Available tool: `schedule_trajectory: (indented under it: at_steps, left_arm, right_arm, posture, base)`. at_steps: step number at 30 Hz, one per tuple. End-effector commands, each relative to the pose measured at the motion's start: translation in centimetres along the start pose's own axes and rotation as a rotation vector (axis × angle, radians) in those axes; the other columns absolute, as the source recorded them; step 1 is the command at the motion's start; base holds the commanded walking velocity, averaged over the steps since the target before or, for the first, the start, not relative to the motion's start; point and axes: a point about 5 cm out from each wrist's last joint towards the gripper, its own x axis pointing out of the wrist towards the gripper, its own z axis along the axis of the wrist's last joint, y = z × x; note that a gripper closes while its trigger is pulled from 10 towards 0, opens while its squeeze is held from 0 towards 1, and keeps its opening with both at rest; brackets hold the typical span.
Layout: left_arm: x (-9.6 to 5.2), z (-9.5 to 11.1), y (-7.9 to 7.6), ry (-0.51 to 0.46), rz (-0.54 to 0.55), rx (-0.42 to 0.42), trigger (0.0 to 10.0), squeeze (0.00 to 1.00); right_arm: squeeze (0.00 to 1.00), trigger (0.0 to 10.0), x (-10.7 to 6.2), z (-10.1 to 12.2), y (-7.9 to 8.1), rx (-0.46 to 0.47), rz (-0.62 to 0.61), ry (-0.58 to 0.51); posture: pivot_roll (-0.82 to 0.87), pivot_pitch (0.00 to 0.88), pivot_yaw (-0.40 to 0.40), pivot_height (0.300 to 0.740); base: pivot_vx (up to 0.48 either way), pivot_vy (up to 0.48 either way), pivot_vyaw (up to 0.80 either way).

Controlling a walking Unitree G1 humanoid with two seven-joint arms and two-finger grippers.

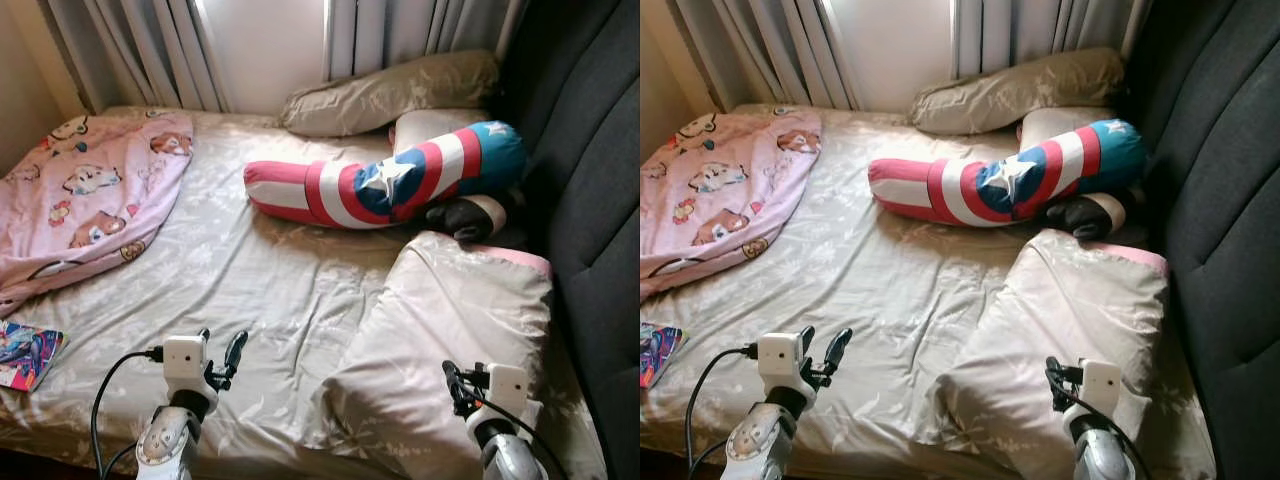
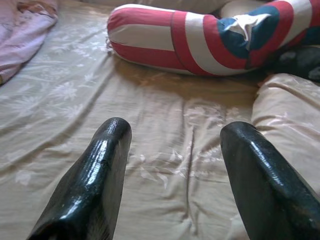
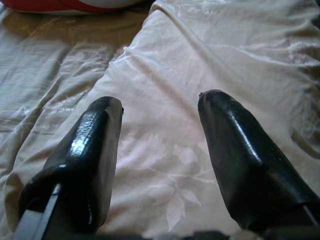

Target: Clean up the room

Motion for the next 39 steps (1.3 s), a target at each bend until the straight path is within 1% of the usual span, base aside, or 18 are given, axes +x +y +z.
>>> schedule_trajectory:
  at_steps: [1, 4, 10, 16, 26, 39]
  left_arm:
    - [0.0, 0.0, -0.2, 0.005, -0.008, 0.002, 10.0, 0.00]
    - [0.2, 0.1, -0.4, 0.009, -0.018, 0.014, 10.0, 0.00]
    - [0.2, 0.3, -0.3, 0.015, -0.018, 0.016, 10.0, 0.00]
    - [0.2, 0.4, -0.1, 0.018, -0.012, 0.016, 10.0, 0.00]
    - [0.3, 0.6, -0.1, 0.016, -0.013, 0.004, 10.0, 0.00]
    - [0.2, 0.6, -0.2, 0.030, -0.020, -0.006, 10.0, 0.00]
  right_arm:
    - [0.00, 10.0, 0.0, 0.1, 0.0, 0.008, -0.014, -0.005]
    - [0.00, 10.0, 0.2, 0.0, 0.2, 0.014, -0.028, 0.006]
    - [0.00, 10.0, 0.3, 0.0, 0.5, 0.012, -0.021, 0.011]
    - [0.00, 10.0, 0.3, 0.2, 0.8, 0.017, -0.028, -0.007]
    - [0.00, 10.0, 0.6, 0.5, 1.3, 0.021, -0.021, -0.023]
    - [0.00, 10.0, 0.7, 0.8, 1.4, 0.017, -0.025, -0.028]
  posture:
    - [0.05, 0.000, -0.025, 0.740]
    - [0.05, 0.000, -0.025, 0.740]
    - [0.05, 0.004, -0.024, 0.740]
    - [0.05, 0.011, -0.024, 0.740]
    - [0.05, 0.011, -0.025, 0.740]
    - [0.06, 0.013, -0.025, 0.740]
  base:
    - [0.000, 0.000, 0.00]
    - [0.000, -0.106, 0.00]
    - [0.000, -0.451, -0.70]
    - [0.000, -0.454, 0.00]
    - [0.000, 0.000, 0.00]
    - [0.000, 0.000, 0.00]
